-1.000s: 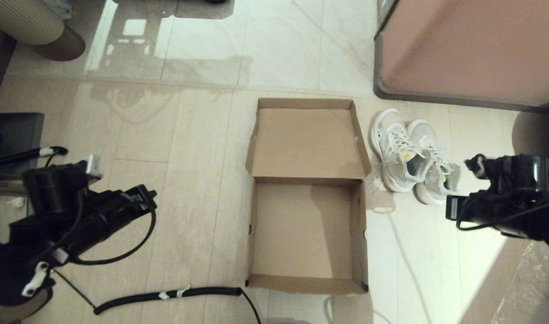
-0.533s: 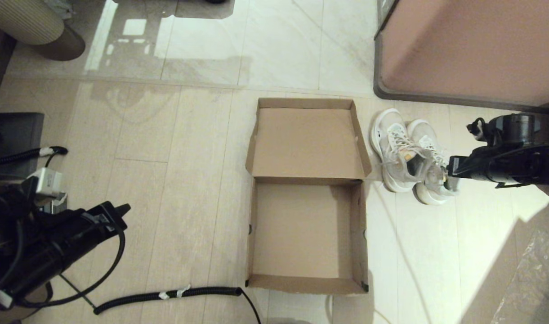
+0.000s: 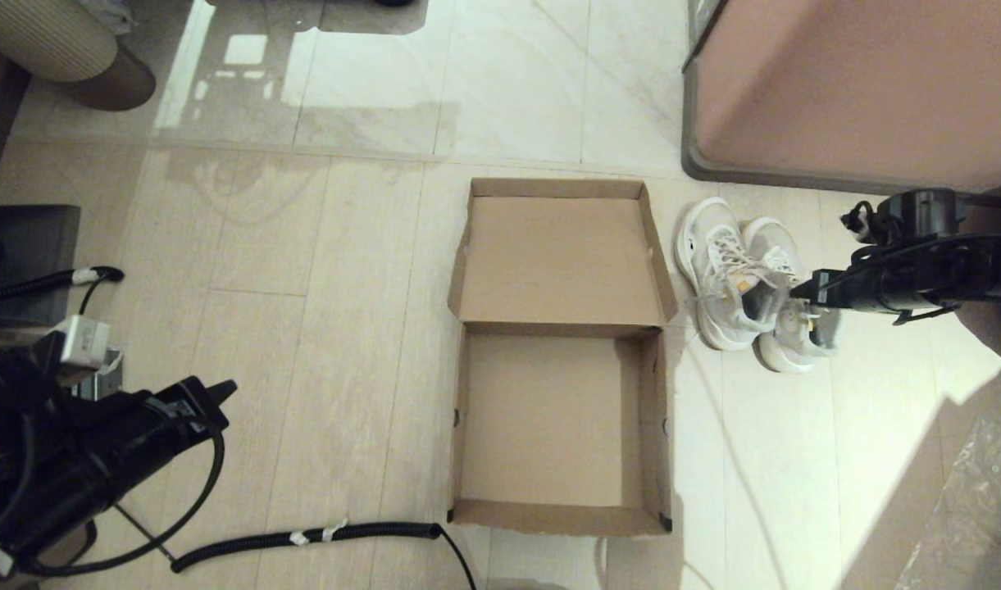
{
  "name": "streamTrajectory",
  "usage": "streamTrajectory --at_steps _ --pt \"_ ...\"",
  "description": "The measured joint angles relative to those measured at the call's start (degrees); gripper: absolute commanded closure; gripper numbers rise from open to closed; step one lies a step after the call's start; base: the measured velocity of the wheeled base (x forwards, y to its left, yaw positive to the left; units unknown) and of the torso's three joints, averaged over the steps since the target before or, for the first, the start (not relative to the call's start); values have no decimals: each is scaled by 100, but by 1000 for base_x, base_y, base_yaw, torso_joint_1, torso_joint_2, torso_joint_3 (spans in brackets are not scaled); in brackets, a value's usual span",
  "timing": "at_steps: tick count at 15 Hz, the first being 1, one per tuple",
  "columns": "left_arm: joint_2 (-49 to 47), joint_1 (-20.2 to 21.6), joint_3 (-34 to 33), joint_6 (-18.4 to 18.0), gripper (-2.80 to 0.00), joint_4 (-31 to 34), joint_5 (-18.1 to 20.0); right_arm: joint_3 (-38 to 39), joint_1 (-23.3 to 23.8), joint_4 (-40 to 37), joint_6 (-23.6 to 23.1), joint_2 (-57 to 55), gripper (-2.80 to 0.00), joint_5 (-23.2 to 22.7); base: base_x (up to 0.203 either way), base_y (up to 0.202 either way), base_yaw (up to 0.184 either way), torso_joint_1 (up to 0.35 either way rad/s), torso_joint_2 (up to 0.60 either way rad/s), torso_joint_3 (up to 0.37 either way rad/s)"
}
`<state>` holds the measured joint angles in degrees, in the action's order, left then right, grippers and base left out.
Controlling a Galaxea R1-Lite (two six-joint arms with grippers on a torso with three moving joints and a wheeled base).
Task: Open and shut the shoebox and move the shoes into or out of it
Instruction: Put the shoes into the shoe box
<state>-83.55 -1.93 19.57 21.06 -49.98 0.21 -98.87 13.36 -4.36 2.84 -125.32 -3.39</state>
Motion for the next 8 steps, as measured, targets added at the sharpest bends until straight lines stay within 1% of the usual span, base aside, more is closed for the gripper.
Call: streamTrajectory --at_steps 3,5,8 --pt "-81 -7 16 47 0 -12 12 82 0 -295 110 327 -280 -52 0 0 0 0 0 0" --pt "-154 -9 61 56 0 -40 12 198 -2 -415 119 539 -280 -221 0 0 0 0 0 0" --pt "-237 -7 177 97 0 -45 6 234 -187 -415 93 552 -280 -228 0 0 0 0 0 0"
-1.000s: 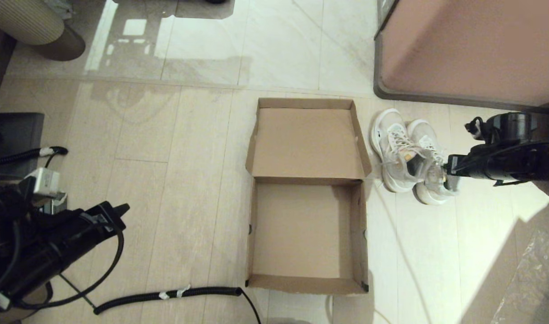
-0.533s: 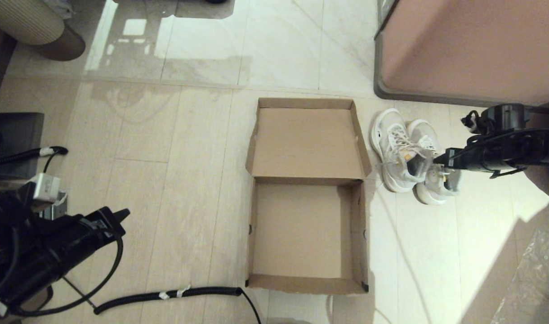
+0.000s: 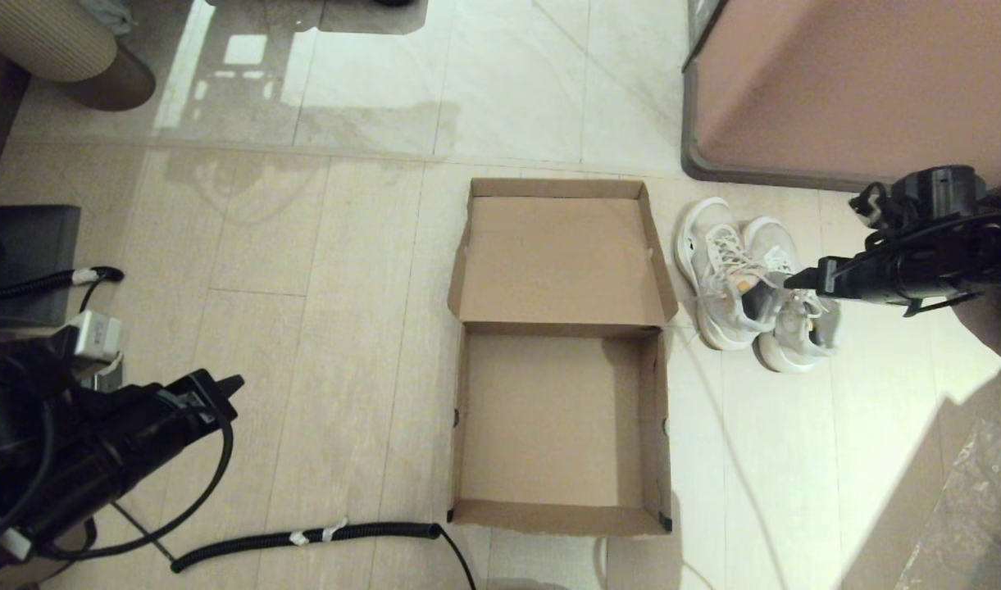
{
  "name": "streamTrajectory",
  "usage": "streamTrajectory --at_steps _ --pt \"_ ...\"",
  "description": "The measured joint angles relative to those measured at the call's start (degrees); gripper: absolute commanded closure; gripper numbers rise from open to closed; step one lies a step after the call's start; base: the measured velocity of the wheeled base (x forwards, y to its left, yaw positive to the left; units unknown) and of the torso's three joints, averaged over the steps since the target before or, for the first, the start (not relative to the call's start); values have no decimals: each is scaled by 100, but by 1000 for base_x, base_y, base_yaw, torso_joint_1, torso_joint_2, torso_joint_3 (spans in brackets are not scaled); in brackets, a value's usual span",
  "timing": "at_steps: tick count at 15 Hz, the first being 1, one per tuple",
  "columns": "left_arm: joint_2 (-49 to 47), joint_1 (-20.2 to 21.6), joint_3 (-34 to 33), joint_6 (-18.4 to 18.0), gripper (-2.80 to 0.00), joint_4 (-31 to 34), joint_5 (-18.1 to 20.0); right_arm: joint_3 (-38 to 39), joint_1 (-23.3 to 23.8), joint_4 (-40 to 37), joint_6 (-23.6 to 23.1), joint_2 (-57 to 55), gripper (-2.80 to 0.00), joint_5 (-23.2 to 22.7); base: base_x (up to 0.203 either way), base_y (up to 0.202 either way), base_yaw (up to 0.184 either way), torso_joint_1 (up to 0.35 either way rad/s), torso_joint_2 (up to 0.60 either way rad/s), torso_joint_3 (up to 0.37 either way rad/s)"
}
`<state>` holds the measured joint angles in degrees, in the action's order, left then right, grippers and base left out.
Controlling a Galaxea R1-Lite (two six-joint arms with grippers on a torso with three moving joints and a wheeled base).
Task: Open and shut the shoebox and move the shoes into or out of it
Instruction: Put the shoes into the shoe box
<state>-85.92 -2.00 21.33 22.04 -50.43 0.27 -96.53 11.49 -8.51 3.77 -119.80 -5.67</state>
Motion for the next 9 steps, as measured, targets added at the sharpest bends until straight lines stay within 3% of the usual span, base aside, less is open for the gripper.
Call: streamTrajectory --at_steps 4,9 --pt "-24 5 -30 19 0 0 -10 -284 -132 145 -13 -413 -280 112 0 0 0 0 0 0" --pt "-12 5 -30 20 0 0 -2 -1371 -111 61 -83 -1141 -280 405 0 0 0 0 0 0"
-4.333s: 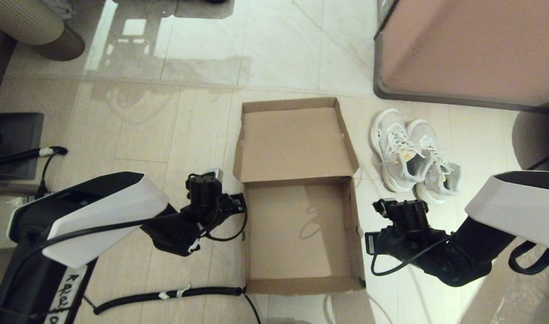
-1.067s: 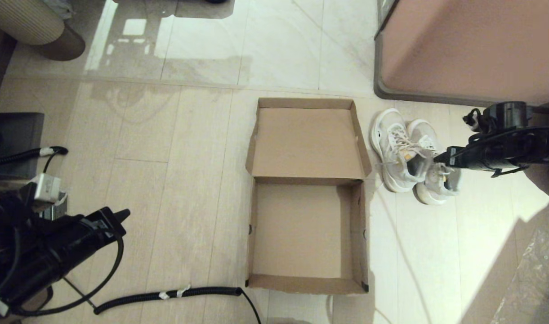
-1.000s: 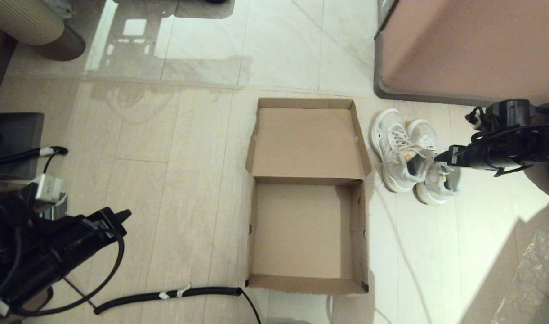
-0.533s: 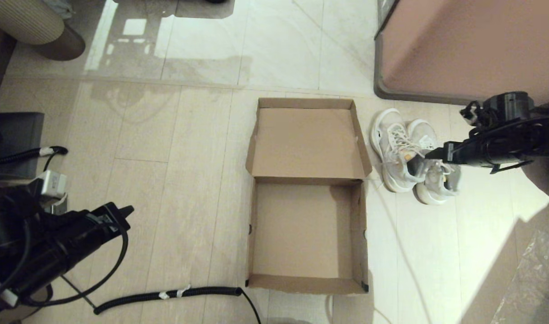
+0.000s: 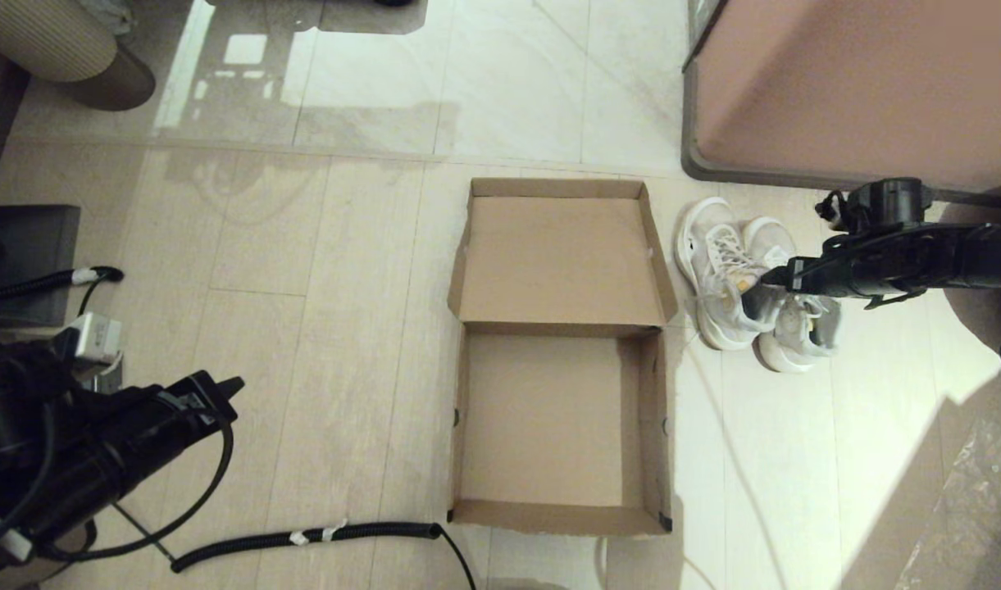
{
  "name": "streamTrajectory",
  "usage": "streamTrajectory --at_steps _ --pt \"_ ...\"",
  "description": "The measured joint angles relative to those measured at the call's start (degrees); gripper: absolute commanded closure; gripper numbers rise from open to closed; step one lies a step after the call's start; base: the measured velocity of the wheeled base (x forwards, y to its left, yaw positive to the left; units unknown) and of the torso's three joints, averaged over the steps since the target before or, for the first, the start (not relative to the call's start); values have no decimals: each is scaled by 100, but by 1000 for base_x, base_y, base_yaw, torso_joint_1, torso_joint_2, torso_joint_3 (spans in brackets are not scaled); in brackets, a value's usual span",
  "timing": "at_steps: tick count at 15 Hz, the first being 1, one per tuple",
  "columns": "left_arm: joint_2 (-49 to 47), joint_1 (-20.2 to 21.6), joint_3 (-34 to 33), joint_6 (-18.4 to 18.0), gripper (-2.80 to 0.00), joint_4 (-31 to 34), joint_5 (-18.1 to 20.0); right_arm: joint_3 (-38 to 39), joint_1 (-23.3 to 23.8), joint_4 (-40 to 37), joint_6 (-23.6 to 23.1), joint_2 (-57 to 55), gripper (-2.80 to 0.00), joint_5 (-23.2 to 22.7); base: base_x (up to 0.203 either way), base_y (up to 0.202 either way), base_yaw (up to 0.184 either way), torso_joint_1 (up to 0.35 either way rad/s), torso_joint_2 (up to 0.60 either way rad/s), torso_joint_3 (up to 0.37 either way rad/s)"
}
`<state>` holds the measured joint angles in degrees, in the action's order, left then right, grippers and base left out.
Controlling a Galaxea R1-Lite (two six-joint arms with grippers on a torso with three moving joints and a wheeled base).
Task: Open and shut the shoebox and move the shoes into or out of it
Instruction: Put the shoes into the shoe box
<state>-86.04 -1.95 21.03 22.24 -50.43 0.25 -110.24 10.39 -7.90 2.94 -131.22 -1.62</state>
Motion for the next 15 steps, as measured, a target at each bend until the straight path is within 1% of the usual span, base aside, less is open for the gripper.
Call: streamTrajectory --at_steps 4,13,14,15 --pt "-23 1 7 0 0 0 -13 -101 17 -6 -38 -366 -280 144 0 0 0 0 0 0" --pt "-56 5 -13 -4 0 0 -35 -62 6 10 -60 -687 -280 144 0 0 0 0 0 0" --pt "-56 3 -15 -5 0 0 -39 -65 5 11 -57 -719 0 141 0 0 0 0 0 0" --pt "-53 2 -13 -5 0 0 -38 -73 3 13 -47 -753 0 141 0 0 0 0 0 0"
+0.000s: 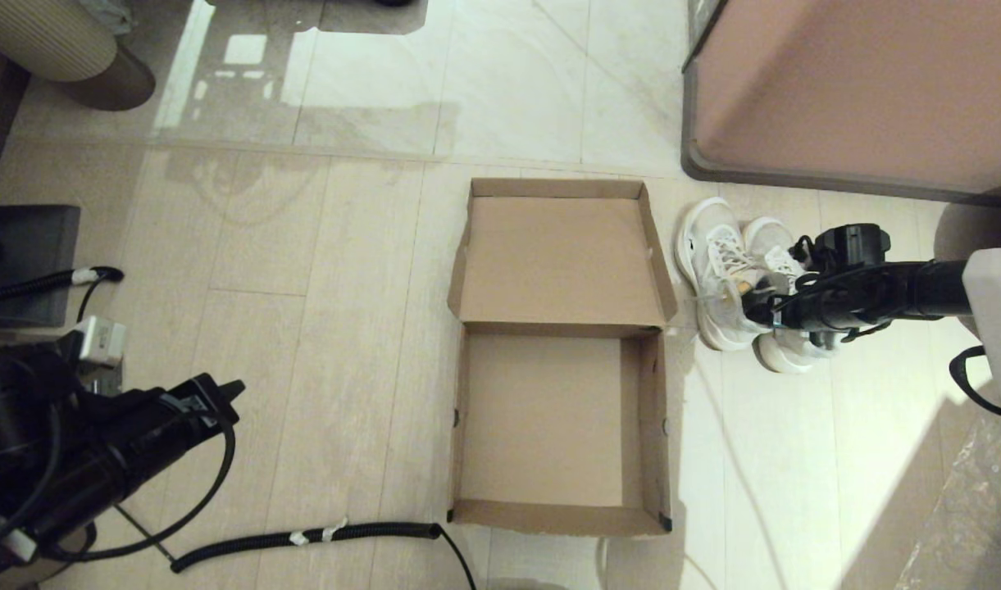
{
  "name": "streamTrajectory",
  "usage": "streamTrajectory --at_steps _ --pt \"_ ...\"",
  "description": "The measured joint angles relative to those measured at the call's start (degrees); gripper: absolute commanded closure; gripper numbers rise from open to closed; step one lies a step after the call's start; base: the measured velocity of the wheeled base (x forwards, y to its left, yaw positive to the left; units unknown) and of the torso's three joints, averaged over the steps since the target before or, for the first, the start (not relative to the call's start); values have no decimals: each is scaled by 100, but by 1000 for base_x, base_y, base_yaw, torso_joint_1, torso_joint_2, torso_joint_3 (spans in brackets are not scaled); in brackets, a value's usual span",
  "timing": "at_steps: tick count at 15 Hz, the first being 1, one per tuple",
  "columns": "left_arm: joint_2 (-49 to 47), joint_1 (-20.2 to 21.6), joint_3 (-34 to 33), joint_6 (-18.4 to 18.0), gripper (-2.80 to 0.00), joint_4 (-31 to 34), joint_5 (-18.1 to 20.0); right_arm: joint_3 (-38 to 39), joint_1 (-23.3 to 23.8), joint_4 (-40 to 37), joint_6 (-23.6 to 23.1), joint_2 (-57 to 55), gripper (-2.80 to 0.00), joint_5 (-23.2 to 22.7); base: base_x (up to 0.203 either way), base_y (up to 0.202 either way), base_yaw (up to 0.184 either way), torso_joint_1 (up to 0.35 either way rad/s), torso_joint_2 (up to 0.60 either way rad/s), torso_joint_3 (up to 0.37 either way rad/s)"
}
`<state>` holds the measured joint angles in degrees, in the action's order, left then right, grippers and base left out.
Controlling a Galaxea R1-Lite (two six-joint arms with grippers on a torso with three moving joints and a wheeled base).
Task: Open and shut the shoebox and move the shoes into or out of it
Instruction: Put the shoes into the shoe box
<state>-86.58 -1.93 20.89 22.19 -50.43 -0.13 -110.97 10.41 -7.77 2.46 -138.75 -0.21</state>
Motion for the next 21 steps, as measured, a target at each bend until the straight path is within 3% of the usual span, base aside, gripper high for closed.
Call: streamTrajectory --at_steps 7,11,15,21 --pt "136 6 40 -23 0 18 -27 51 -24 -39 -12 -11 0 5 0 0 0 0 0 0" --pt "238 6 82 -44 0 38 -29 519 -22 -215 37 413 0 -31 0 0 0 0 0 0" --pt "232 0 178 -39 0 40 -10 1768 -3 -373 59 1489 0 -357 0 0 0 0 0 0" --pt "119 -5 176 -11 0 16 51 3903 8 -404 62 3957 0 -631 0 0 0 0 0 0"
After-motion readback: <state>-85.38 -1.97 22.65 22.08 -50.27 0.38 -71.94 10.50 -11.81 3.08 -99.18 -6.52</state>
